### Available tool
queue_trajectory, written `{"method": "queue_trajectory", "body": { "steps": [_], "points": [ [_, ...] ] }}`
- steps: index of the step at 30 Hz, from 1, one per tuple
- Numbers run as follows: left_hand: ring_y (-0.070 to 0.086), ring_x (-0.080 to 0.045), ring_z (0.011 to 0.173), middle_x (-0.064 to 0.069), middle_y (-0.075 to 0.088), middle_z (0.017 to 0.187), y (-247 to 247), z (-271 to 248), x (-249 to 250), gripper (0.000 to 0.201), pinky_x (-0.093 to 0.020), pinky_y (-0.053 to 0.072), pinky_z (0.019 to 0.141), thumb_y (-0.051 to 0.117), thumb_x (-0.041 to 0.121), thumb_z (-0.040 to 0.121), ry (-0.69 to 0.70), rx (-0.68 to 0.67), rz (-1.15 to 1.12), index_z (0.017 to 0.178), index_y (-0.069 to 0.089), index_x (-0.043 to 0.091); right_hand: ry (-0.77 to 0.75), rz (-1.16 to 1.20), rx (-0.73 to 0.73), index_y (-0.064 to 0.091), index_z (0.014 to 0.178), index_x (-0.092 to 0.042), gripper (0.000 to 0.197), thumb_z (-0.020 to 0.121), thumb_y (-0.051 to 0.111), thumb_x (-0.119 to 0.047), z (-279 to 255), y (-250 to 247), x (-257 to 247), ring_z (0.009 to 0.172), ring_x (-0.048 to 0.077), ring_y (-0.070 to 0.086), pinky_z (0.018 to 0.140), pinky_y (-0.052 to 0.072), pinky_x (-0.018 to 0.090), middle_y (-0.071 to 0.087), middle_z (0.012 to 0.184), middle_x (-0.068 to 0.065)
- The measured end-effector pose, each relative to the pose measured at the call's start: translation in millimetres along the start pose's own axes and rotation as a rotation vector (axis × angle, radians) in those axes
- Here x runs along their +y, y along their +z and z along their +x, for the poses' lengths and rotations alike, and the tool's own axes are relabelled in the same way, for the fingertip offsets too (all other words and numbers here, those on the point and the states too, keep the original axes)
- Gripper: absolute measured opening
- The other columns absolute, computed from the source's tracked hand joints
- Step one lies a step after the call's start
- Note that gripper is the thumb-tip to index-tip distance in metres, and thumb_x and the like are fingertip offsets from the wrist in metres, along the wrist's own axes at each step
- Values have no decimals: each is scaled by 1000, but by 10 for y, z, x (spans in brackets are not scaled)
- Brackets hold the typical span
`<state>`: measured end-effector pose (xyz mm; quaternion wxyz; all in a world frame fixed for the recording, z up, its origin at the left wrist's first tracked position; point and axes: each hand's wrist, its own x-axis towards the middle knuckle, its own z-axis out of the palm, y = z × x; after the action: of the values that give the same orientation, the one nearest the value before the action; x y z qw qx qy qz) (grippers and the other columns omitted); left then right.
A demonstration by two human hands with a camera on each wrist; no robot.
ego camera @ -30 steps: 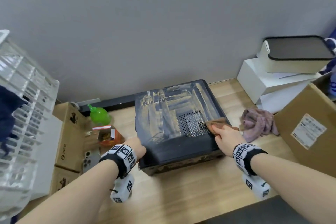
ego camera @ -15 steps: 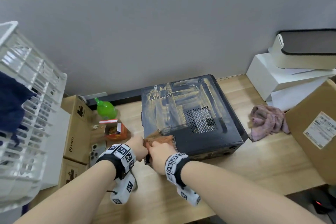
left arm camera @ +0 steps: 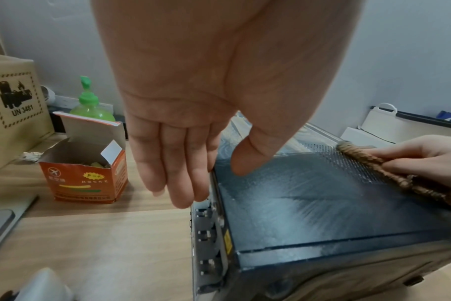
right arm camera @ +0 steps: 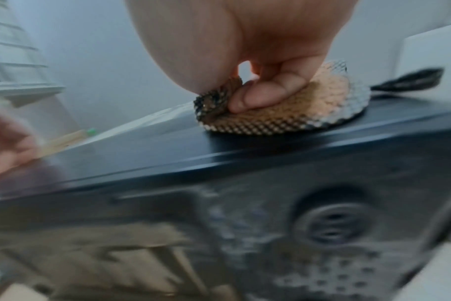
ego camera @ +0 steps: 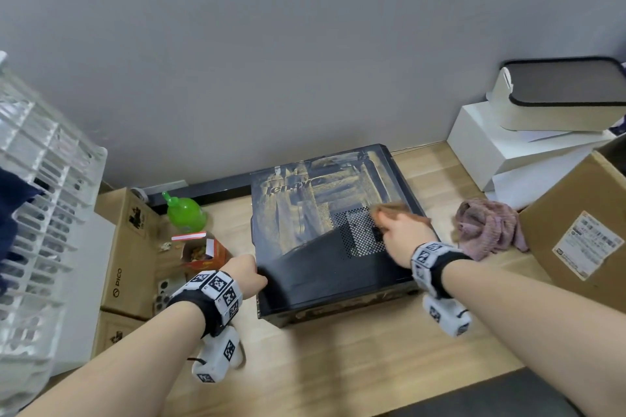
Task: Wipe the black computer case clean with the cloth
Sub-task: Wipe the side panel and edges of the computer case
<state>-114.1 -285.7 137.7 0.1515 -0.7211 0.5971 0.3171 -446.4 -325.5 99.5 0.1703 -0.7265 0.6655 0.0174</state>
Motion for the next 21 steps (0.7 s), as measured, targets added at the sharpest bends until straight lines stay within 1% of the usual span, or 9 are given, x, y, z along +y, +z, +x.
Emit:
{"method": "queue_trajectory", "body": {
  "steps": [2, 4, 7, 9, 11, 13, 16, 19, 21],
  "points": [
    [63, -29, 69, -9, 63, 66, -3, 25, -29, 12, -28, 50, 61, 52, 15, 77, 9, 0, 5, 67, 55, 10, 79, 12, 6, 40, 141, -36, 48, 95, 38, -25, 52, -27, 226, 113, 37, 58, 94, 50, 42, 53, 135, 12],
    [64, -29, 69, -14, 70, 73, -5, 41, -60, 10, -30, 53, 63, 52, 15, 76, 21, 2, 12, 69, 57, 9, 99, 35, -7, 39, 142, -35, 48, 95, 34, -27, 120, -11, 309, 113, 36, 57, 95, 49, 42, 53, 135, 11],
    [70, -31, 80, -16, 74, 85, 2, 66, -96, 6, -31, 55, 67, 53, 16, 74, 31, 9, 2, 70, 54, 12, 101, 25, 12, 37, 143, -32, 49, 94, 31, -27, 206, 45, 285, 111, 37, 57, 93, 49, 44, 54, 134, 10],
    [71, -31, 83, -14, 73, 86, 7, 87, -107, 5, -30, 55, 67, 53, 16, 74, 27, 9, -10, 69, 51, 15, 104, 5, 2, 36, 144, -30, 49, 96, 31, -27, 266, 37, 231, 110, 38, 57, 89, 47, 43, 53, 133, 9],
    [70, -30, 79, -11, 71, 80, 11, 107, -119, 7, -30, 55, 68, 52, 17, 73, 20, 4, -21, 67, 51, 16, 64, -9, -27, 35, 145, -28, 48, 97, 33, -26, 346, -11, 126, 108, 40, 59, 88, 48, 44, 53, 131, 9],
    [68, -29, 76, -10, 69, 78, 13, 121, -128, 9, -30, 55, 68, 52, 17, 73, 13, 2, -27, 64, 51, 17, -12, -2, -59, 36, 144, -27, 47, 97, 34, -25, 434, -34, -50, 105, 40, 60, 89, 51, 44, 54, 129, 11],
    [65, -28, 74, -12, 72, 89, 28, 135, -159, 6, -31, 55, 71, 52, 18, 73, 0, 11, -43, 67, 51, 19, -164, -8, -144, 31, 148, -27, 50, 98, 35, -24, 464, 14, -498, 104, 41, 59, 88, 51, 43, 52, 129, 11],
    [60, -25, 73, -11, 72, 93, 39, 141, -200, 2, -31, 54, 73, 54, 19, 76, -7, 34, -68, 74, 54, 19, -440, -84, -203, 30, 149, -24, 51, 99, 38, -24, 358, 161, -1025, 109, 40, 55, 91, 48, 44, 50, 131, 12],
    [59, -23, 73, -7, 71, 90, 54, 139, -225, 1, -28, 51, 69, 56, 19, 78, -21, 52, -100, 78, 55, 20, -647, -126, -239, 33, 148, -20, 50, 98, 39, -21, 226, 262, -1337, 111, 40, 54, 93, 46, 46, 51, 130, 15]
  ]
}}
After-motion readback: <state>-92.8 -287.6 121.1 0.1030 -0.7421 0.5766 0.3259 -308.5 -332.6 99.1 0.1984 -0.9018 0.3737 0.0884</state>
